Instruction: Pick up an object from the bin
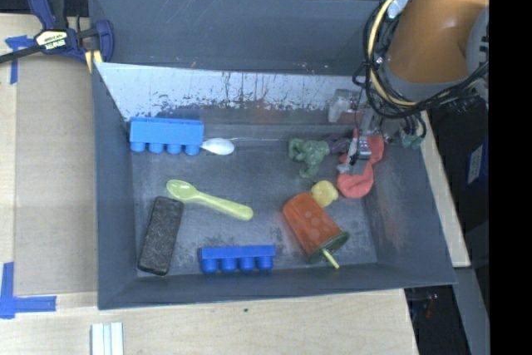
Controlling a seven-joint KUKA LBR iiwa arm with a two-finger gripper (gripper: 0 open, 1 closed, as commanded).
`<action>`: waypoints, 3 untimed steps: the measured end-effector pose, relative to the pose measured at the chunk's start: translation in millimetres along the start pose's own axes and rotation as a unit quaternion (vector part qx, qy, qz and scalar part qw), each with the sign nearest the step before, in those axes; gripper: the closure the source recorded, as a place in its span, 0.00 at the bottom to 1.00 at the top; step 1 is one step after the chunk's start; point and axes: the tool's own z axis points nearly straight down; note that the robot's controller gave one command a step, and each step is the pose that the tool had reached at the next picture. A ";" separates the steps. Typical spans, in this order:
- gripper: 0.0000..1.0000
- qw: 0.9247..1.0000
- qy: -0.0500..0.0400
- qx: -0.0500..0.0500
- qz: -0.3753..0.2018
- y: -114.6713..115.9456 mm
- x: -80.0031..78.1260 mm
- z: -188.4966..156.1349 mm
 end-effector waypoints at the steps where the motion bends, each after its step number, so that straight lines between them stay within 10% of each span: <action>1: 0.00 1.000 -0.004 0.000 -0.001 0.2 -1.8 -4.2; 3: 0.00 0.996 -0.005 0.000 0.092 0.8 -14.9 100.6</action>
Offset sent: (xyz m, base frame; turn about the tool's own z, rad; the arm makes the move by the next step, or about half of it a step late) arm 0.0188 -0.0011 -0.1228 0.2098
